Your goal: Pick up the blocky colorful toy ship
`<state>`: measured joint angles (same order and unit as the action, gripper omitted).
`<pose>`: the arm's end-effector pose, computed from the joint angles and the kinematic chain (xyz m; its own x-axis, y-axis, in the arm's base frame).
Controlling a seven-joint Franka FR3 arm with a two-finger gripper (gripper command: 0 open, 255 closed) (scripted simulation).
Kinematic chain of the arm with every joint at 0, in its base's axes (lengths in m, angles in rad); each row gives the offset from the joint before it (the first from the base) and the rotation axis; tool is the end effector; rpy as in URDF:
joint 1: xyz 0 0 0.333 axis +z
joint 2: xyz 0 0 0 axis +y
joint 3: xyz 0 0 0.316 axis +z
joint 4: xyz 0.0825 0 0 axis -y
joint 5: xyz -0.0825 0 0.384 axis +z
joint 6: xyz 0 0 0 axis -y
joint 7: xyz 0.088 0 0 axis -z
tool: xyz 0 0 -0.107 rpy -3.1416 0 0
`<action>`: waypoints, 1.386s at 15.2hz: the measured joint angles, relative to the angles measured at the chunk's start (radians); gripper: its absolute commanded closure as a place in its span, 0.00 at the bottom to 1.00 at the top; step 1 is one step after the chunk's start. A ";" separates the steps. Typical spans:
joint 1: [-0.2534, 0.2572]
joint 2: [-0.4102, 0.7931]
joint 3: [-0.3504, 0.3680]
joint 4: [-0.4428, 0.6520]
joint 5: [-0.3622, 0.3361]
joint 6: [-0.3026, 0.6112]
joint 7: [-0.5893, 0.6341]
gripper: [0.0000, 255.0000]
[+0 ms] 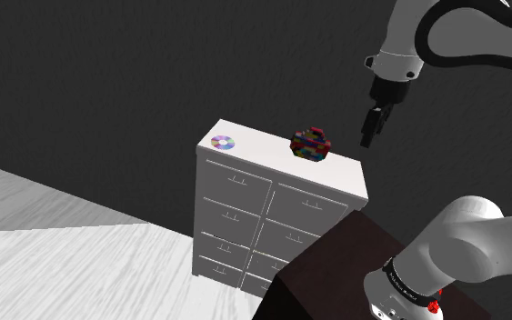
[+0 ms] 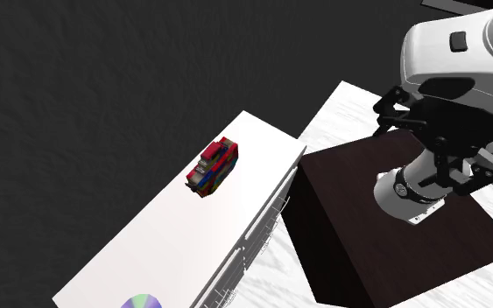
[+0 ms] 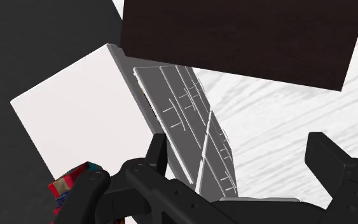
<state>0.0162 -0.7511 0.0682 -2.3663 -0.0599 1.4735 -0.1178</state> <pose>0.3033 0.0241 0.5672 0.9736 0.1692 -0.1533 0.1841 -0.9789 0.0888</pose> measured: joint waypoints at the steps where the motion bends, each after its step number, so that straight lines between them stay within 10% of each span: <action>1: 0.000 0.000 0.000 0.000 0.000 0.000 0.000 0.00; 21: -0.043 0.599 -0.237 0.224 -0.136 0.387 -0.450 0.00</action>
<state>-0.0265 -0.1522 -0.1688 -2.1418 -0.1955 1.8601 -0.5678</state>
